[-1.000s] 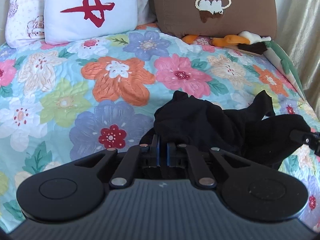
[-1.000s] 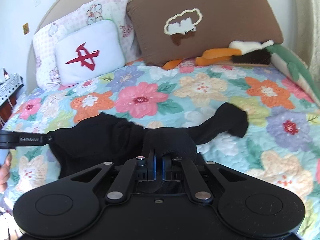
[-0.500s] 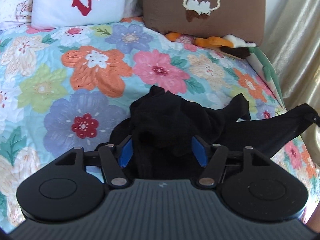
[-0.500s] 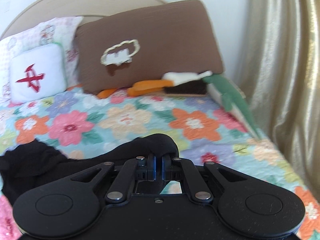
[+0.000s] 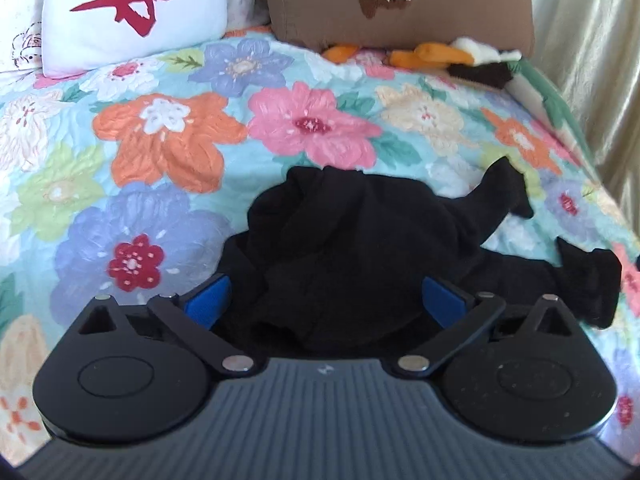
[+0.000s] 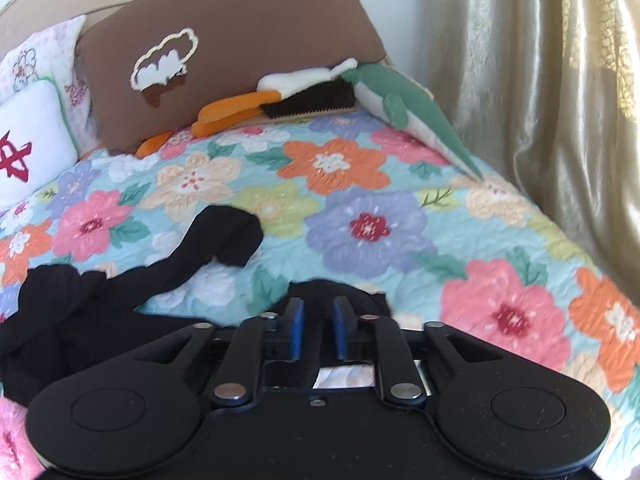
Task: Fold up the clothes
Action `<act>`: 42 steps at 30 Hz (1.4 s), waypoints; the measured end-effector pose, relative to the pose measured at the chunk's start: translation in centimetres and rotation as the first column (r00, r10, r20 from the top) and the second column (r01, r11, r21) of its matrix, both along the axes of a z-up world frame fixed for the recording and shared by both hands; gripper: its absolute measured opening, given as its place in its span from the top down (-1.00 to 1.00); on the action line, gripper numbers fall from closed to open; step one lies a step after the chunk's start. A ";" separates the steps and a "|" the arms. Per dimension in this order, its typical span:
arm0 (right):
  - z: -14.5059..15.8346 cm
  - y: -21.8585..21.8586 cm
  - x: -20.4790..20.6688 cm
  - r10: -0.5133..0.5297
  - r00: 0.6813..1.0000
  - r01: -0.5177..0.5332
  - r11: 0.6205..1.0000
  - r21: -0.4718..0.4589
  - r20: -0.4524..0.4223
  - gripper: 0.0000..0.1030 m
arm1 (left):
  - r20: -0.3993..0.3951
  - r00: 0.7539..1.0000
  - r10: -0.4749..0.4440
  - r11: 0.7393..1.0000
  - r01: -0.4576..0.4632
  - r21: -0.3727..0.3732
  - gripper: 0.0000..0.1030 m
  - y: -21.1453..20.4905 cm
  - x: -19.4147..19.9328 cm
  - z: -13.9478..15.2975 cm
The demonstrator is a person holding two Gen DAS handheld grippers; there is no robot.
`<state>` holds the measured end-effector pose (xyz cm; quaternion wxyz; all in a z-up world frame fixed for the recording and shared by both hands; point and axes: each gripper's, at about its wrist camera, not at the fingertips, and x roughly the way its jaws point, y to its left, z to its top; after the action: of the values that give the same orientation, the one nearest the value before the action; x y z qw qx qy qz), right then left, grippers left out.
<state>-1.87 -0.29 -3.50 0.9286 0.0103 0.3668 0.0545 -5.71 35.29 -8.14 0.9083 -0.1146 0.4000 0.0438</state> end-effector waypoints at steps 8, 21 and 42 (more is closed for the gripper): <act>-1.6 4.1 -2.1 0.208 0.977 -0.198 0.964 0.179 -0.039 0.14 | 0.066 0.998 -0.011 0.978 -0.003 0.206 0.89 -1.4 -1.8 3.1; -3.4 8.5 -3.8 0.393 0.916 -0.372 0.908 0.194 -0.081 0.09 | 0.130 0.867 0.480 0.863 -0.494 0.110 0.89 10.2 -8.4 6.1; -6.5 13.4 -3.1 0.390 0.910 -0.363 0.913 0.188 -0.138 -0.48 | 0.083 0.996 0.031 0.995 -0.039 0.096 -0.08 4.7 -4.4 3.9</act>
<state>-4.94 13.07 -9.97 0.8616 0.0177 0.4352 0.2608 -10.11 39.99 -4.23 0.9275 -0.0787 0.3578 0.0746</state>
